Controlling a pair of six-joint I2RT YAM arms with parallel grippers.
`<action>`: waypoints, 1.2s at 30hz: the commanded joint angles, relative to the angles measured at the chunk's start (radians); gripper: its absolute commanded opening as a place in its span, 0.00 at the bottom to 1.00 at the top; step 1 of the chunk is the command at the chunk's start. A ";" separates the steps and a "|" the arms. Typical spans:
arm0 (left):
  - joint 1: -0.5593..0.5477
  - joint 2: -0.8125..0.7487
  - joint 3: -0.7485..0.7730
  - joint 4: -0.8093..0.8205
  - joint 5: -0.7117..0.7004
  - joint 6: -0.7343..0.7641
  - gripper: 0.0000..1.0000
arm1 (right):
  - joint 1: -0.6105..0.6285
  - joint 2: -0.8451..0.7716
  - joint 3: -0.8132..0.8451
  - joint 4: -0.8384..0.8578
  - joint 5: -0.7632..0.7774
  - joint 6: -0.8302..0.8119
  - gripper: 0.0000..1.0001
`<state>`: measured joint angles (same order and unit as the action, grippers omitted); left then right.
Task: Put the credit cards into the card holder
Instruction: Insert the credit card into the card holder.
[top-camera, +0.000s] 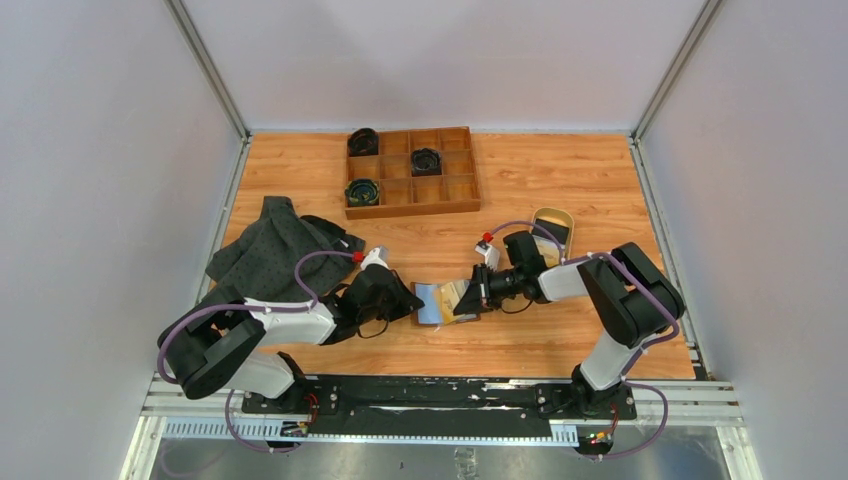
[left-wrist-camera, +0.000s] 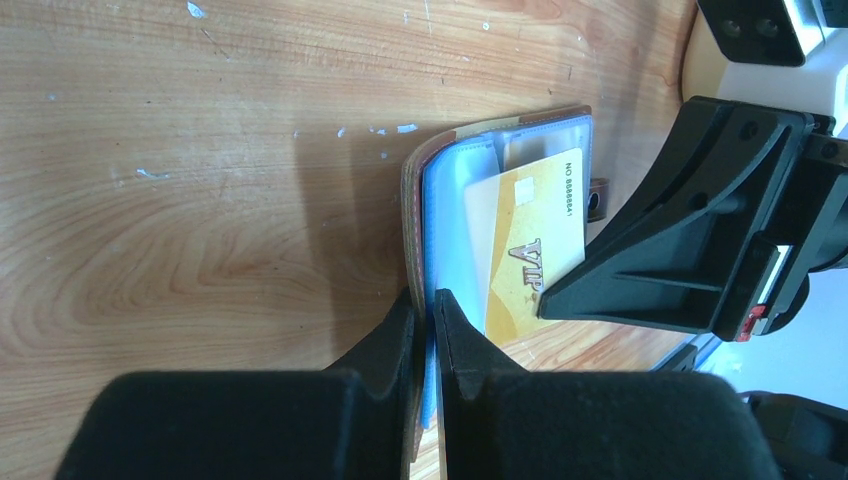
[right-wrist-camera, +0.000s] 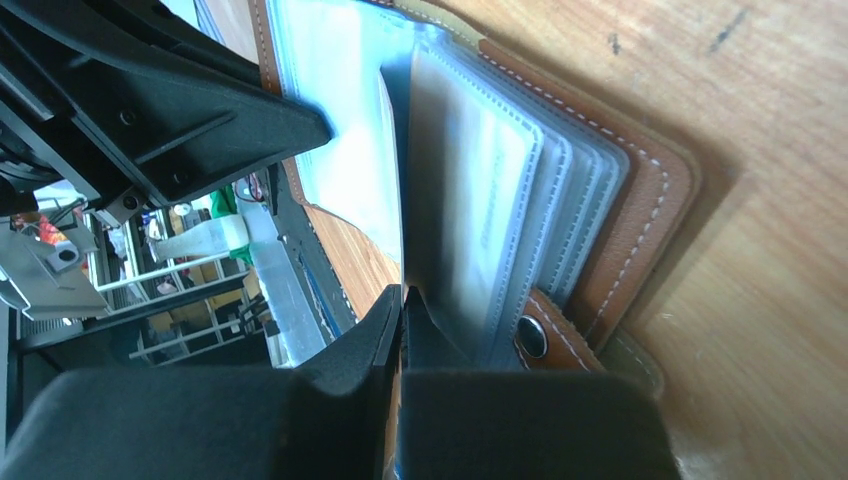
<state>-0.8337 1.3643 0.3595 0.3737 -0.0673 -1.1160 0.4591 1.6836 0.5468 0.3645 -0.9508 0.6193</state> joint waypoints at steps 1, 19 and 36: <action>-0.007 -0.005 -0.015 0.020 -0.026 -0.007 0.06 | 0.016 -0.007 -0.024 -0.009 0.073 0.041 0.00; -0.008 0.006 -0.026 0.044 -0.014 -0.022 0.06 | 0.068 0.032 -0.040 0.120 0.104 0.101 0.00; -0.008 0.006 -0.038 0.065 -0.015 -0.031 0.06 | 0.060 0.006 -0.049 0.075 0.146 0.053 0.00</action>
<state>-0.8337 1.3651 0.3305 0.4137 -0.0719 -1.1450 0.5095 1.6657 0.5129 0.4782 -0.8463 0.7025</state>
